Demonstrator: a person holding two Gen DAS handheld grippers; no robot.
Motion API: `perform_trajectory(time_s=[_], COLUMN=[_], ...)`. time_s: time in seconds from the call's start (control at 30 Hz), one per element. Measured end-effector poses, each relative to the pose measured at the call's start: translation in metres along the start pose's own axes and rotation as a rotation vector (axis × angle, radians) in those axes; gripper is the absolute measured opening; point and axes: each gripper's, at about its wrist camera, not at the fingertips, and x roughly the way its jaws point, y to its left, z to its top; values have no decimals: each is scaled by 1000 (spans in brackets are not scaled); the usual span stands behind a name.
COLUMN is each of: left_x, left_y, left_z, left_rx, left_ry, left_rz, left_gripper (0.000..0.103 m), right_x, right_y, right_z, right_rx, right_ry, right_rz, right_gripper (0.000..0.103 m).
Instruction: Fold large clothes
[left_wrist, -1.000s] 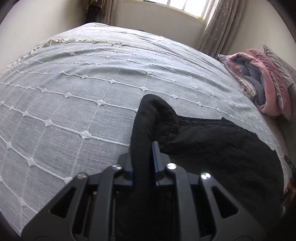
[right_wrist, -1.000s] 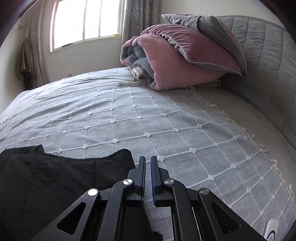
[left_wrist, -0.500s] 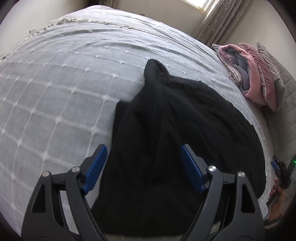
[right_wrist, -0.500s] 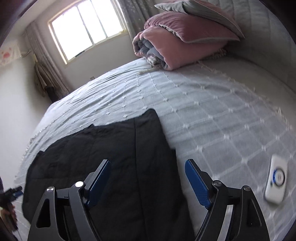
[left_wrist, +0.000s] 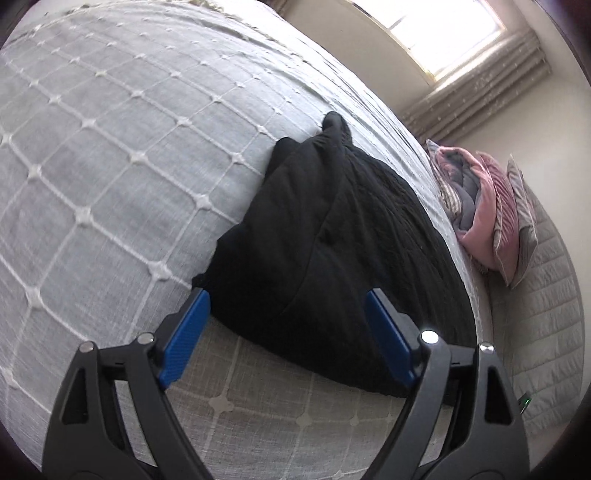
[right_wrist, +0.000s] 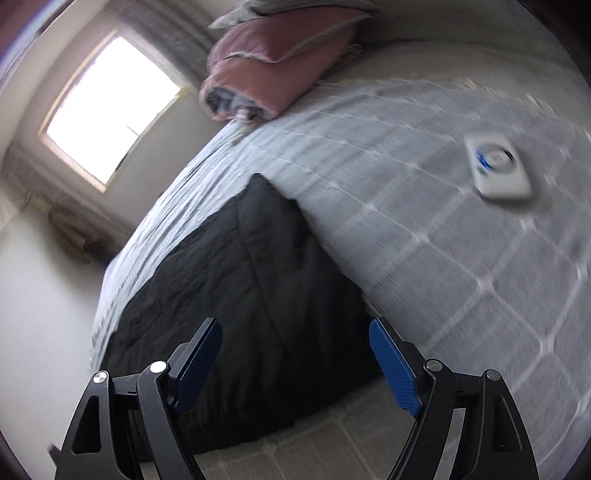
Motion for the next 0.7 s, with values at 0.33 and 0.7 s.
perform_trajectory(time_s=[0.33,0.7], left_x=[32,54], left_y=[27,30], left_z=[-19,-6], left_rx=[-235,-292], left_ry=[39,-93], left_rz=[-235,-239], left_gripper=[85,41], right_x=[34,52], right_y=[-25,-31], right_z=[-24,-15], right_rx=[153,195], right_ry=[66,5], right_rz=[221,323], right_gripper=[84,37])
